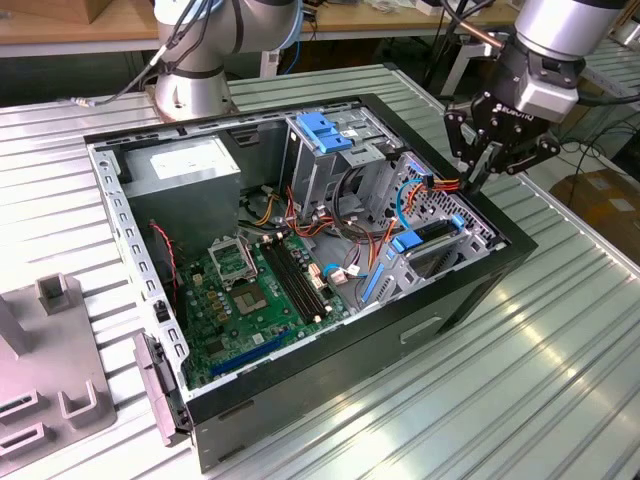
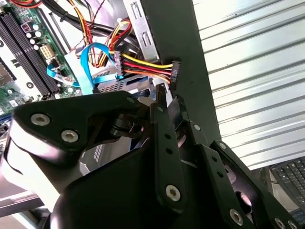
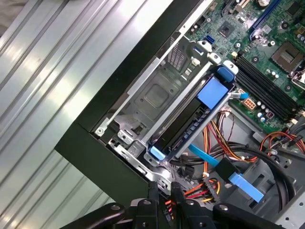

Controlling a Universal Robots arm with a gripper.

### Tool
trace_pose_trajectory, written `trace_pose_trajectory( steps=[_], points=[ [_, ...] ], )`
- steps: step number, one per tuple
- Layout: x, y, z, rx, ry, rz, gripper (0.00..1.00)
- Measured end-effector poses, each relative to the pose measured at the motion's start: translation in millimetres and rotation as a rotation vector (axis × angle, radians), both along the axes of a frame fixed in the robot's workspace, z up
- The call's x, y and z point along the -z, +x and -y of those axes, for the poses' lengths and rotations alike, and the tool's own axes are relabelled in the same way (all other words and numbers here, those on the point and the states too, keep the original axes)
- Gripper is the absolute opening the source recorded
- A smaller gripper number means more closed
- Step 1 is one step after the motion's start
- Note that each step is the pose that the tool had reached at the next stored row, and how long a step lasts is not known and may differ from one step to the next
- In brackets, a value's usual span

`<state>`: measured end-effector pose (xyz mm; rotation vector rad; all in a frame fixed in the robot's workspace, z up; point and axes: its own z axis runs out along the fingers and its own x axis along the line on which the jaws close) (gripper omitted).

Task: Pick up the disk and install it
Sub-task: 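Insert the first disk wire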

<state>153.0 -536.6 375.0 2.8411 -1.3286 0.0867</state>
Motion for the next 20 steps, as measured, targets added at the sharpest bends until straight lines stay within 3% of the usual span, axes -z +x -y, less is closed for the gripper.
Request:
trace_pose_trajectory(
  steps=[8, 11, 14, 17, 20],
  points=[
    [0.3, 6.0, -8.8, -0.041, 0.0000, 0.0055, 0.25],
    [0.4, 6.1, -10.4, -0.085, 0.0000, 0.0055, 0.25],
    [2.7, 6.3, -10.7, -0.176, 0.0005, 0.0055, 0.25],
    [4.5, 7.1, -10.8, -0.226, 0.0002, 0.0061, 0.25],
    [6.0, 7.3, -13.8, -0.245, -0.0075, 0.0284, 0.25]
  ],
)
